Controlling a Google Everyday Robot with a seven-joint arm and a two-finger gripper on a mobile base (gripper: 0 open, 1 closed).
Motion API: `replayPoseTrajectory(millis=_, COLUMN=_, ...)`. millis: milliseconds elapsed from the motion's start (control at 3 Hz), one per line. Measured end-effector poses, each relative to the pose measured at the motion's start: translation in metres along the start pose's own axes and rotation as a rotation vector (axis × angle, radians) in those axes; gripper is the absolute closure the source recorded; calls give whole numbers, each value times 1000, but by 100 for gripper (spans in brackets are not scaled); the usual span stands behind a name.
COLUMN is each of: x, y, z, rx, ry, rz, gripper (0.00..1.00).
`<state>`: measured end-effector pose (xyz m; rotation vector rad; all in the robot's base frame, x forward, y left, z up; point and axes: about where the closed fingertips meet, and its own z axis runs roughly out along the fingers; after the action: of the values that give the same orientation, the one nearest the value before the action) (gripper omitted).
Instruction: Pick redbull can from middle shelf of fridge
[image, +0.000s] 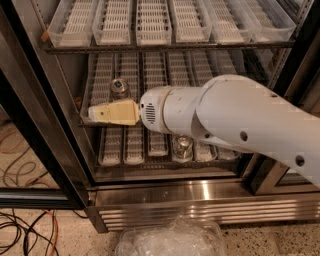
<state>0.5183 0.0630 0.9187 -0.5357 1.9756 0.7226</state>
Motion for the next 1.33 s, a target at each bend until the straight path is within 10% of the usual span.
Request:
replayPoseTrajectory(millis=333, x=8, y=-9, z=9, rx=79, ry=-29, rz=30, gripper=0)
replayPoseTrajectory(millis=1000, x=85, y=-65, z=-22, rx=310, ry=-135, rz=368, gripper=0)
replayPoseTrajectory(millis=1333, x=91, y=-52, z=4, rx=335, ry=-189, rz=414, gripper=0)
